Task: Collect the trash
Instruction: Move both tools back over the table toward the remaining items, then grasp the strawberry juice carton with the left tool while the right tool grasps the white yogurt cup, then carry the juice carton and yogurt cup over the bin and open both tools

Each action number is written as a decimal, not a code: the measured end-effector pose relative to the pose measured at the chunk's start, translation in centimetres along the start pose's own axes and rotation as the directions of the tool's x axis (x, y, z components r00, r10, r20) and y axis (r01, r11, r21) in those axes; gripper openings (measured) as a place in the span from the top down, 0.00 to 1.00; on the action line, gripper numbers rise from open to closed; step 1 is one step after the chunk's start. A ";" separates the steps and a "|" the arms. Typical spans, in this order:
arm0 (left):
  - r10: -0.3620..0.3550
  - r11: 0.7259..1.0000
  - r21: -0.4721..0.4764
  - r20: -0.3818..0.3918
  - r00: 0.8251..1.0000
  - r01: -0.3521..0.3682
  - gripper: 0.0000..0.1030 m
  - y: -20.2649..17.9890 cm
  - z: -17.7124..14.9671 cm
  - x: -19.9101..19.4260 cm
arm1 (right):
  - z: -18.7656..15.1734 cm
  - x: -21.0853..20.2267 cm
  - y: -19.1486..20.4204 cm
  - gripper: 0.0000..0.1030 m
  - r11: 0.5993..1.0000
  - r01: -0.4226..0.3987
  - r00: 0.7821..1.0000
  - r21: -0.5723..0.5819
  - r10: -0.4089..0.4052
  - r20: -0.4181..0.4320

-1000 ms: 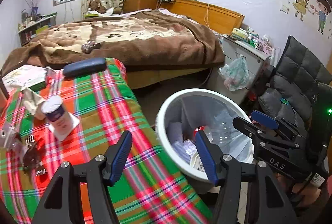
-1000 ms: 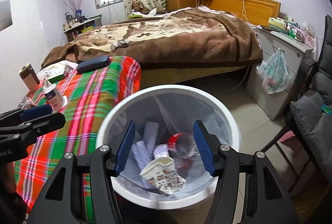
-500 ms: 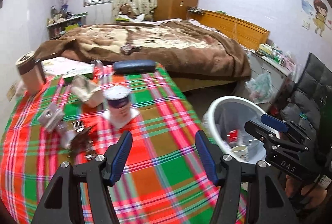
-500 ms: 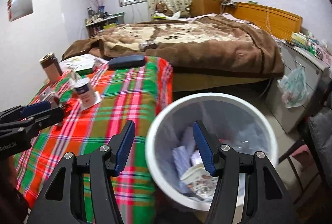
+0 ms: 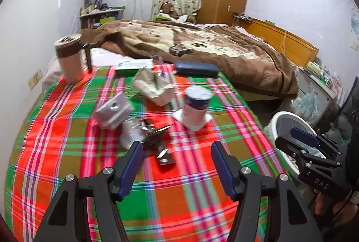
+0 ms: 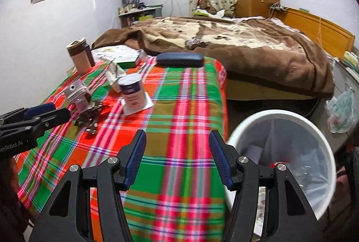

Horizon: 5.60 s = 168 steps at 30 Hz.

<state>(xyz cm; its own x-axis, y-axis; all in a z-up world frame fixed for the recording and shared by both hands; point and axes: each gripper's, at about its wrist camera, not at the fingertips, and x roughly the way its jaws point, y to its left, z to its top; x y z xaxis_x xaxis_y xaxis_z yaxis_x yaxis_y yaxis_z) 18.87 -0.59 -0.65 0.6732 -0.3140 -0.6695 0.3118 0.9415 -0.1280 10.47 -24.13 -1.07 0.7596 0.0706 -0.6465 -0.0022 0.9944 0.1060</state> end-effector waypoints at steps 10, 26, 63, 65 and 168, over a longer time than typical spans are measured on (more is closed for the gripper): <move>-0.013 0.994 -0.112 -0.038 0.999 0.009 0.35 6.4 -0.5 1.4 | 0.9 2.8 3.4 0.42 0.993 -0.090 0.994 -0.074 0.086 -0.064; -0.026 0.994 -0.112 -0.068 0.997 0.019 0.34 10.6 3.0 5.5 | 4.1 8.2 5.2 0.42 0.989 -0.131 0.987 -0.075 0.122 -0.106; 0.084 0.942 -0.310 -0.153 0.985 -0.128 0.08 15.9 4.4 7.5 | 5.3 12.3 8.3 0.42 0.995 -0.069 0.991 -0.077 0.060 -0.117; 0.067 0.940 -0.323 -0.147 0.987 -0.112 0.09 15.7 4.6 8.1 | 5.3 12.3 8.5 0.42 0.994 -0.061 0.992 -0.088 0.051 -0.114; -0.286 0.917 0.223 -0.205 0.936 0.330 0.42 -24.1 0.2 7.1 | -1.8 -4.1 -13.2 0.50 0.948 0.269 0.962 0.170 -0.273 -0.005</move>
<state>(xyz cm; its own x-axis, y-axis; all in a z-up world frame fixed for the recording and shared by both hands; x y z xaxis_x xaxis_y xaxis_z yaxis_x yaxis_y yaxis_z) 16.27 -25.57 -2.12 0.4029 -0.5384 -0.7402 0.6579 0.7325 -0.1747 6.15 -37.42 -1.19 0.7283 -0.2028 -0.6546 0.3134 0.9480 0.0550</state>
